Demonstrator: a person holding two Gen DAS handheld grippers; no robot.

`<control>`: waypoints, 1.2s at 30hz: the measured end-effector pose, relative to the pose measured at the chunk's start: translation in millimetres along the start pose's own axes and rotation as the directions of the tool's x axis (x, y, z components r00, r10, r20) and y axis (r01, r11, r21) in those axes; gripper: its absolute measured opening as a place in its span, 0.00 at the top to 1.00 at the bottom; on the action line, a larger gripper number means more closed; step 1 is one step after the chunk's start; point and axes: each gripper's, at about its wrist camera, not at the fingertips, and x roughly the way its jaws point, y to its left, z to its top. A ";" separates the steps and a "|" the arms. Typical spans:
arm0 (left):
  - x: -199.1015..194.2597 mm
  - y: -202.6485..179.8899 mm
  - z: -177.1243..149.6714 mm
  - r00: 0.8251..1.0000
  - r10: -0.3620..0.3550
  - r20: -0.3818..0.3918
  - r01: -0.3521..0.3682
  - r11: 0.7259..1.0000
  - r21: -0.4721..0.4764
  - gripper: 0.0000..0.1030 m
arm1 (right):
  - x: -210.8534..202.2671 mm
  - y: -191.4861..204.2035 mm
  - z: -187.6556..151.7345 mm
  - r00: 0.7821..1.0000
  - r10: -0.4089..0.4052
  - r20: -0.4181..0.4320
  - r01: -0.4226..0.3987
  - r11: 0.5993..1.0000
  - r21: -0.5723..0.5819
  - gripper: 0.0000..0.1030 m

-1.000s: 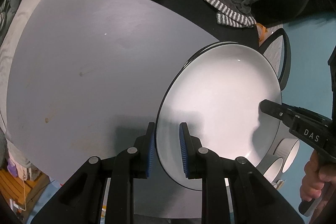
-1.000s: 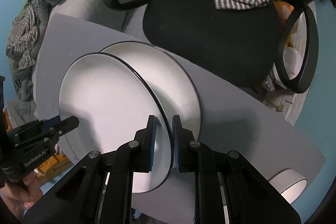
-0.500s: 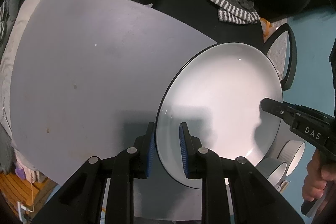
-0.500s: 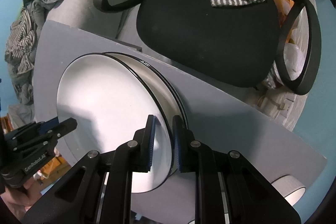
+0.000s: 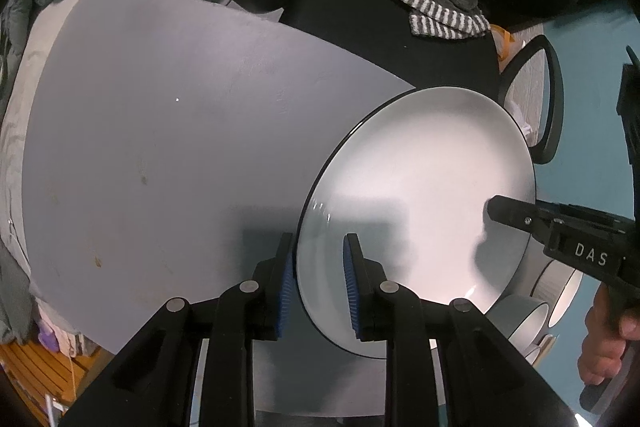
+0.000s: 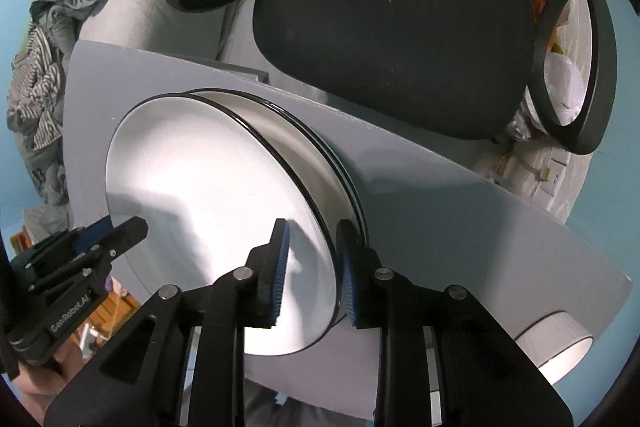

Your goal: Organize plates and bowls

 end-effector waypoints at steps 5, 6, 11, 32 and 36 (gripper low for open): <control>-3.8 -4.0 -1.6 1.000 0.010 0.013 -0.010 0.999 0.034 0.76 | 1.1 2.5 -0.8 1.000 0.010 -0.029 -0.009 1.000 0.010 0.65; -3.8 -4.9 -2.2 1.000 0.013 0.013 -0.014 0.999 0.040 0.76 | 1.6 2.5 -1.1 0.999 0.011 -0.036 -0.011 1.000 0.013 0.62; -7.1 -6.5 -6.3 0.999 0.030 0.022 -0.032 0.997 0.064 0.76 | 0.6 3.7 -3.4 0.999 -0.003 -0.036 0.004 1.000 0.028 0.61; -22.4 0.4 -23.7 0.998 0.015 0.057 -0.019 0.998 0.062 0.70 | -6.8 12.2 -15.3 0.998 -0.062 0.005 0.062 0.998 0.018 0.54; -23.9 2.0 -26.9 0.998 0.011 0.060 -0.015 0.998 0.060 0.70 | -7.8 16.9 -17.8 0.995 -0.096 0.012 0.096 0.995 0.013 0.54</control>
